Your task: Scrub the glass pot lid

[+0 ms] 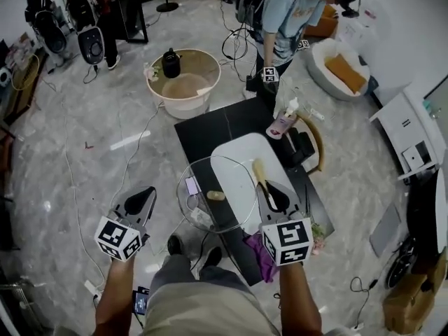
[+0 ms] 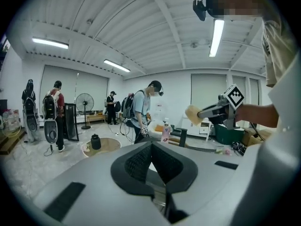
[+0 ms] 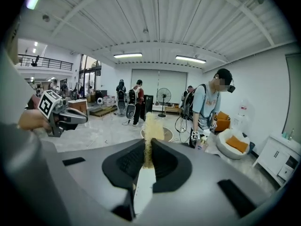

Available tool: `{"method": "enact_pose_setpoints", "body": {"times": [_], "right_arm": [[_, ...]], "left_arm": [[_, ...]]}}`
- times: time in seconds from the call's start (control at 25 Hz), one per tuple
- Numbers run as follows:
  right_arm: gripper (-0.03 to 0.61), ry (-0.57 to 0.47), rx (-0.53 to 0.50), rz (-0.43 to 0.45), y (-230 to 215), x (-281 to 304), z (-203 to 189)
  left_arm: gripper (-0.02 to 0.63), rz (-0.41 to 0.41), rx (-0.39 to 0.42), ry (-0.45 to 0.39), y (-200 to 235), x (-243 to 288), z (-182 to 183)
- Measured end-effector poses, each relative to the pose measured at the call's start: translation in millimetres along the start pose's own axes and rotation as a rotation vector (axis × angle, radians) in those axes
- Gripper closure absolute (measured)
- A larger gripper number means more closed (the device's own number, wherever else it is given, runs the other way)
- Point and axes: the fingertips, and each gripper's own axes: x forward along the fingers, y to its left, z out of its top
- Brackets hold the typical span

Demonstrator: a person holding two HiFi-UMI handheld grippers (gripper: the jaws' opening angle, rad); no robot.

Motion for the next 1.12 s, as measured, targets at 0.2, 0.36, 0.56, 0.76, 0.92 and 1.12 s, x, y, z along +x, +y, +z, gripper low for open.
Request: {"method": "enact_pose_setpoints", "body": {"times": [0.2,0.36,0.56,0.76,0.92,1.12], "right_arm": [[0.540,0.012,0.012,0.004,-10,14,-6],[0.540,0.052,0.029,-0.008,-13,27,-22],[0.540,0.128,0.031,-0.023,-9,51,-53],[0.540,0.143,0.061,-0.049,2,73,-60],[0.540,0.143,0.059,-0.041,5,92,-60],[0.540,0.188,0.079,-0.031,18,92,-76]], "left_arm": [[0.598,-0.004,-0.041,0.069,6,21,-27],[0.598,-0.026,-0.074,0.108,13,42,-50],[0.598,-0.061,-0.128,0.144,22,69,-88],[0.598,-0.086,-0.165,0.179,39,73,-111],[0.598,-0.081,-0.166,0.176,50,79,-113],[0.598,-0.093,-0.188,0.216,49,70,-128]]}}
